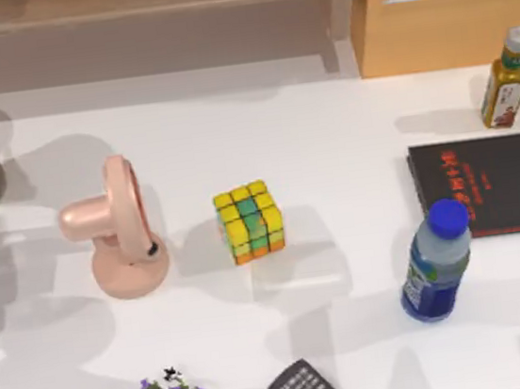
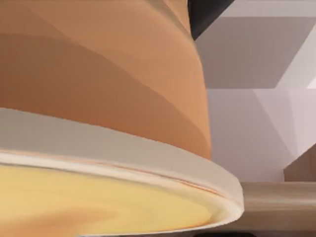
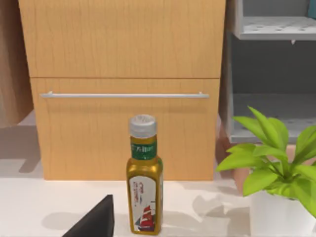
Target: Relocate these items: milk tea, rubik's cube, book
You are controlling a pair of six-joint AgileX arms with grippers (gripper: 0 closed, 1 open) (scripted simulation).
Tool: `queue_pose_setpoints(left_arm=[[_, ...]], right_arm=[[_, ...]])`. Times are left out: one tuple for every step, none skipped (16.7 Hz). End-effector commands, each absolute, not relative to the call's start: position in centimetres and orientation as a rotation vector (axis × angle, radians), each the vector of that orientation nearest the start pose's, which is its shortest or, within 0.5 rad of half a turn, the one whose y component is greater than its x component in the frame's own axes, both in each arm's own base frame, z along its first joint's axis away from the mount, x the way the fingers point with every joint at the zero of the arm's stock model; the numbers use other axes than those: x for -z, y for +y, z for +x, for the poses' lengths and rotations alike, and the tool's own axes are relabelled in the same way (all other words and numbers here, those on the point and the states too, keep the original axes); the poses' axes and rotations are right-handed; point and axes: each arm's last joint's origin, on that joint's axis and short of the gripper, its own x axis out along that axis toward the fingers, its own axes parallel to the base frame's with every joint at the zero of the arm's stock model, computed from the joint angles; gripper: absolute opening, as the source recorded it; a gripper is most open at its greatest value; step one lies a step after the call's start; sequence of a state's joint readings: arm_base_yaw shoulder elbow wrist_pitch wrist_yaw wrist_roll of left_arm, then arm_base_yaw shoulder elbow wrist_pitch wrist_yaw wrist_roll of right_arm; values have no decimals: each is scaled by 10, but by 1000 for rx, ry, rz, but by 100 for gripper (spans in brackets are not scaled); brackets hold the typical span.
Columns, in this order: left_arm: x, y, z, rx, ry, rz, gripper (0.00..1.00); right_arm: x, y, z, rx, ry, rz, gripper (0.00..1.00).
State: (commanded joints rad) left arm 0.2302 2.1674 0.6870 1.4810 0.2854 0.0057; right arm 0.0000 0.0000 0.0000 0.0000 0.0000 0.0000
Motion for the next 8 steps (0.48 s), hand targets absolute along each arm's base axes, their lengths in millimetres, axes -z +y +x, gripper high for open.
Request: queue_pose_setpoints(left_arm=[[-79,75,345,30,-4,-7,53],[-79,75,345,30,-4,-7,60],[-79,75,345,30,-4,-7,68],[-79,75,345,30,-4,-7,75],[-79,75,345,30,-4,-7,83],[-79,75,345,30,-4,-7,90],[-79,75,345,30,-4,-7,98],[-79,75,345,30,-4,-7,100]], right_arm=[[-160,-1,106,0,0,0,100],[-160,-1,106,0,0,0,100],[-160,-1,106,0,0,0,100],[-160,-1,106,0,0,0,100],[-160,-1,106,0,0,0,100],[-160,-1,106,0,0,0,100],[-160,-1,106,0,0,0,100],[-160,-1,106,0,0,0,100]])
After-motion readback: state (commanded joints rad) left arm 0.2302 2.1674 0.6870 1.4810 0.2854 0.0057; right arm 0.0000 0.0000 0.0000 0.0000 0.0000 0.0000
